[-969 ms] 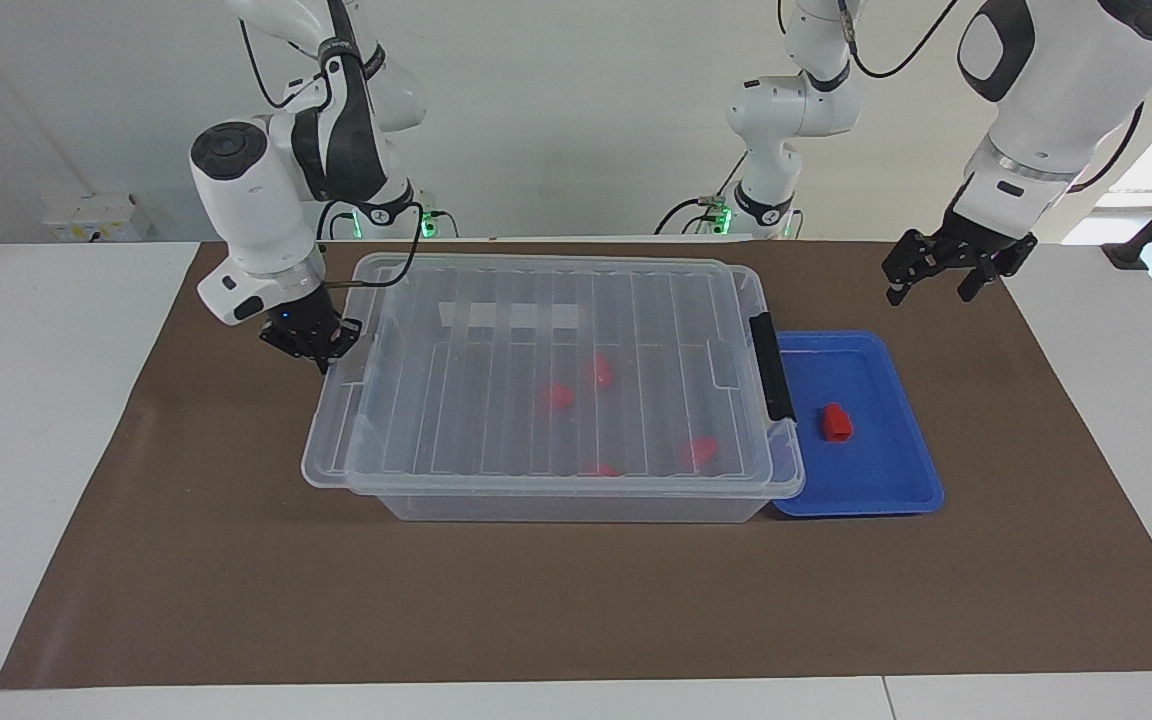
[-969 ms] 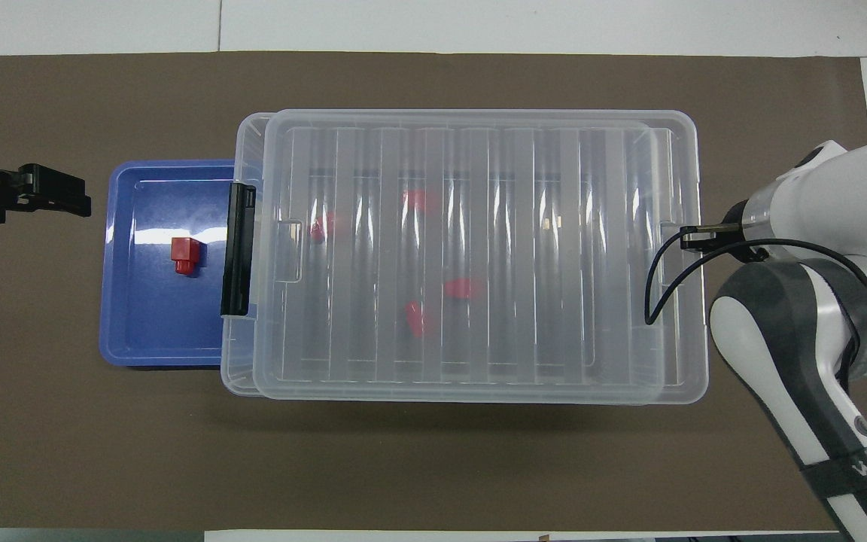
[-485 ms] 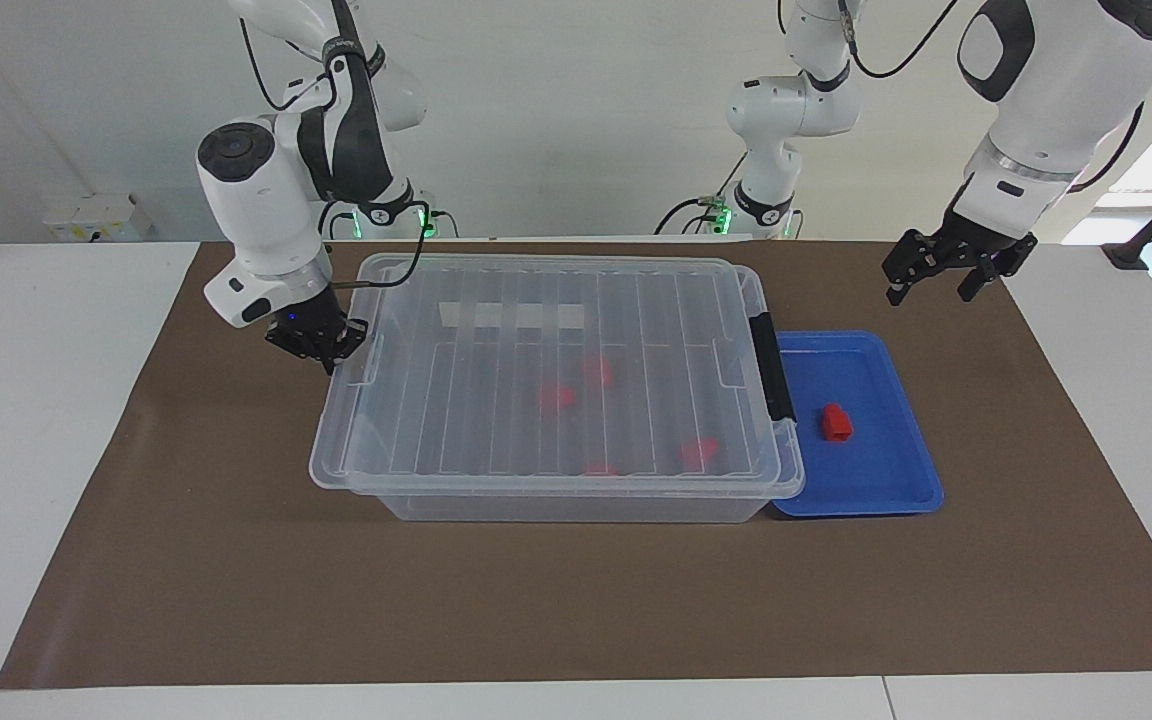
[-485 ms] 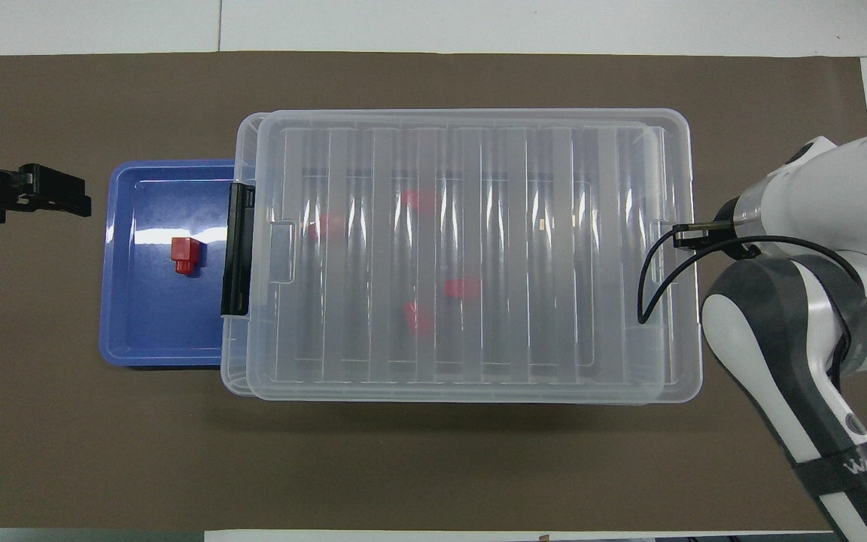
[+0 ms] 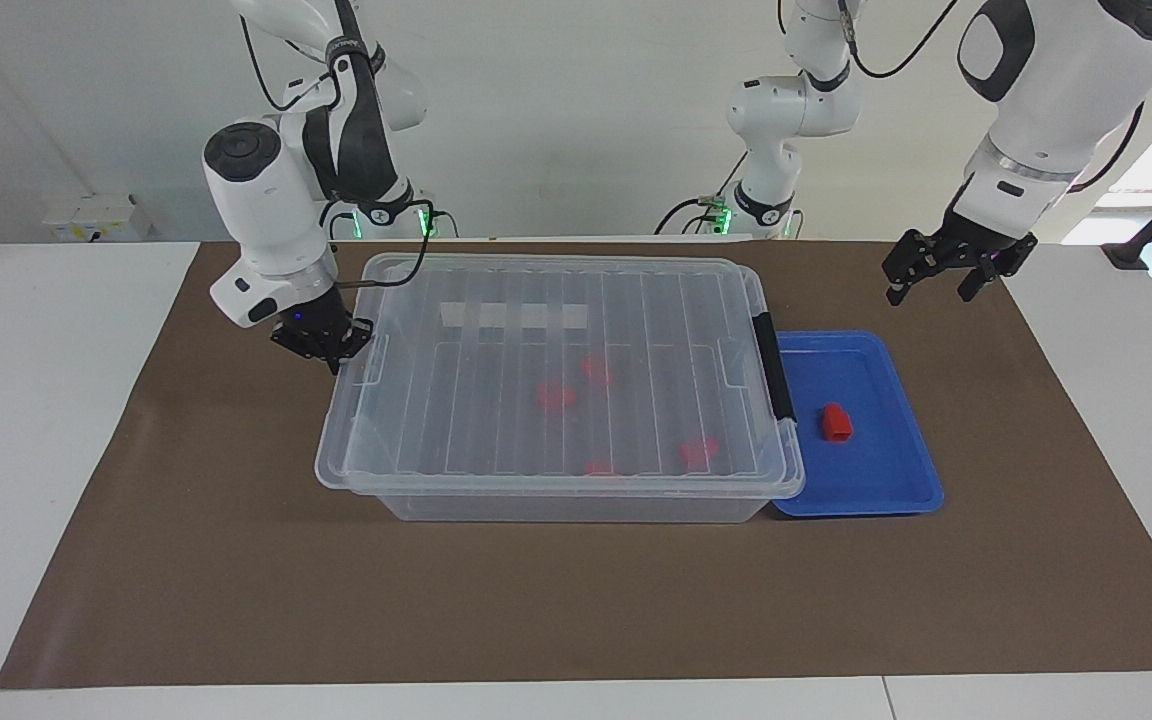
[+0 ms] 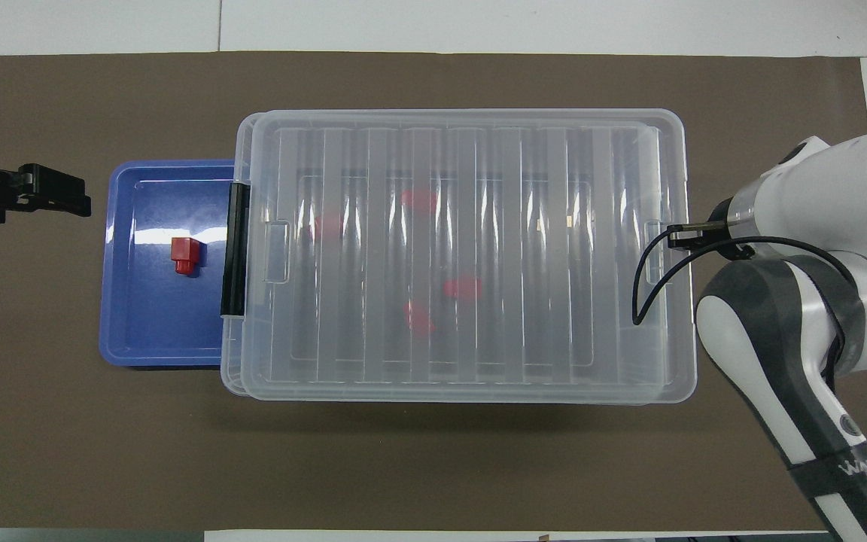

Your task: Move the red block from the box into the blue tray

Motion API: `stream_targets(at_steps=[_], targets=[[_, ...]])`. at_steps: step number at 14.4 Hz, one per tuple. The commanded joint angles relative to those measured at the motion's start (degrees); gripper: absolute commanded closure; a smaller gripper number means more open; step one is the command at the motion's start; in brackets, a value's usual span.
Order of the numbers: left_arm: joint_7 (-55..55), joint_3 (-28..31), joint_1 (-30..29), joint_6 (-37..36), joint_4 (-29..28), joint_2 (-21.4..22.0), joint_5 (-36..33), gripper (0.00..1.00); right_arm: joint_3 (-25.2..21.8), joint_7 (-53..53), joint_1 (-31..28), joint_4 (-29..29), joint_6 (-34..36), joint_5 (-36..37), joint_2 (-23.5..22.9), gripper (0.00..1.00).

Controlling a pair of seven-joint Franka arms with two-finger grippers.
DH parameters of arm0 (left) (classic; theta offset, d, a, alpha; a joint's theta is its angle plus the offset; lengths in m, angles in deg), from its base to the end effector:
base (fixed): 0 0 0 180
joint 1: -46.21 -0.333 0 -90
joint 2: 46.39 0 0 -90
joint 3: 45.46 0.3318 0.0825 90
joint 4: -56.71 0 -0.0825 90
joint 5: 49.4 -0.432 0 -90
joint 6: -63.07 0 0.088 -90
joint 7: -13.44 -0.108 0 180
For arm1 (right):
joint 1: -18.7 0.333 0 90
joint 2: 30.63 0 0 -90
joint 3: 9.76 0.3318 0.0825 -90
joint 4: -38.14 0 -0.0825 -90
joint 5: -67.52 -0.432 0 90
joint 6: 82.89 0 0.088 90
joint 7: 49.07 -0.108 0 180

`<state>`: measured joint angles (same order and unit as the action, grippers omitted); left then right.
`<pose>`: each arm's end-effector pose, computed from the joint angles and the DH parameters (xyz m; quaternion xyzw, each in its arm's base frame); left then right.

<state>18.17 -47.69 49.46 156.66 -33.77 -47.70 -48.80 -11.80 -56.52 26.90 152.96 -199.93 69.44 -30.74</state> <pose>0.6129 -0.0596 0.6266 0.9998 -0.0063 0.0151 0.0071 0.5983 0.0627 0.4527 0.9997 -0.0039 0.0201 0.0128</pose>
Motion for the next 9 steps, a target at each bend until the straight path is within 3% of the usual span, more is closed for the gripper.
stream_targets(at_steps=[1,9], targets=[[0.5,-0.1,-0.3,-0.4,-1.6,1.7,-0.3,0.00,0.4,-1.5,-0.1,-1.7,2.2,-1.0,-1.4,1.00],[0.5,-0.1,-0.3,-0.4,-1.6,1.7,-0.3,0.00,-0.6,-0.7,-1.6,-14.9,19.5,-0.1,-0.9,1.00]])
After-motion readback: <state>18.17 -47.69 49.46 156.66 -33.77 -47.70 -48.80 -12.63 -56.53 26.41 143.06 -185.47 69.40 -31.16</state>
